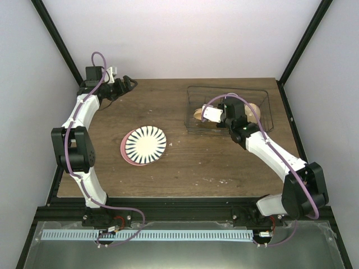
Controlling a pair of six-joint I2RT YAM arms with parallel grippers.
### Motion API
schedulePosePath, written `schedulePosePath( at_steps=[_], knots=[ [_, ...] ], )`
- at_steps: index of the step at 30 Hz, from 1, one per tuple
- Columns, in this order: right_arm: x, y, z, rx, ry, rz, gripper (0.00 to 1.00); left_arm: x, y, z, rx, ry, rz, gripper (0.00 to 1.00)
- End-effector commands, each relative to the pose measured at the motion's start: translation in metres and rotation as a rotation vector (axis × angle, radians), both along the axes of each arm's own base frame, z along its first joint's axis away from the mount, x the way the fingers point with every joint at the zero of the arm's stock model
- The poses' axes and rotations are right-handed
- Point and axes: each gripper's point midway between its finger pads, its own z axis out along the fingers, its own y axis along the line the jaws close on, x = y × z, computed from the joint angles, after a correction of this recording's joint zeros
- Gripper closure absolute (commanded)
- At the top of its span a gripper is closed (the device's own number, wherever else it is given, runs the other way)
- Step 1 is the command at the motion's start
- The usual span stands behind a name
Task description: Load the mixed dishes into the dish rack
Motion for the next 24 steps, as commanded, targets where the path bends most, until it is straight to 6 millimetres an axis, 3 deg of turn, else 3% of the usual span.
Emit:
schedulePosePath(
  at_steps=[1,6,14,18,24],
  knots=[
    [0.000,0.001,0.012,0.000,-0.037,0.006,0.60,-0.002,0.001,-0.004,0.003,0.011,0.004,0.00],
    [0.006,-0.005,0.002,-0.034,-0.059,-0.023,0.49,0.000,0.000,-0.004,0.000,0.012,0.002,0.00],
    [0.018,-0.008,-0.019,-0.044,-0.022,-0.066,0.47,0.001,-0.001,-0.003,-0.005,0.013,-0.012,0.00],
    [0.011,-0.007,-0.007,-0.016,0.019,-0.063,0.44,-0.001,-0.002,-0.006,0.000,0.019,-0.021,0.00],
    [-0.017,0.005,0.004,0.025,0.097,-0.051,0.32,-0.009,-0.001,-0.012,0.016,0.037,-0.026,0.00]
  ],
)
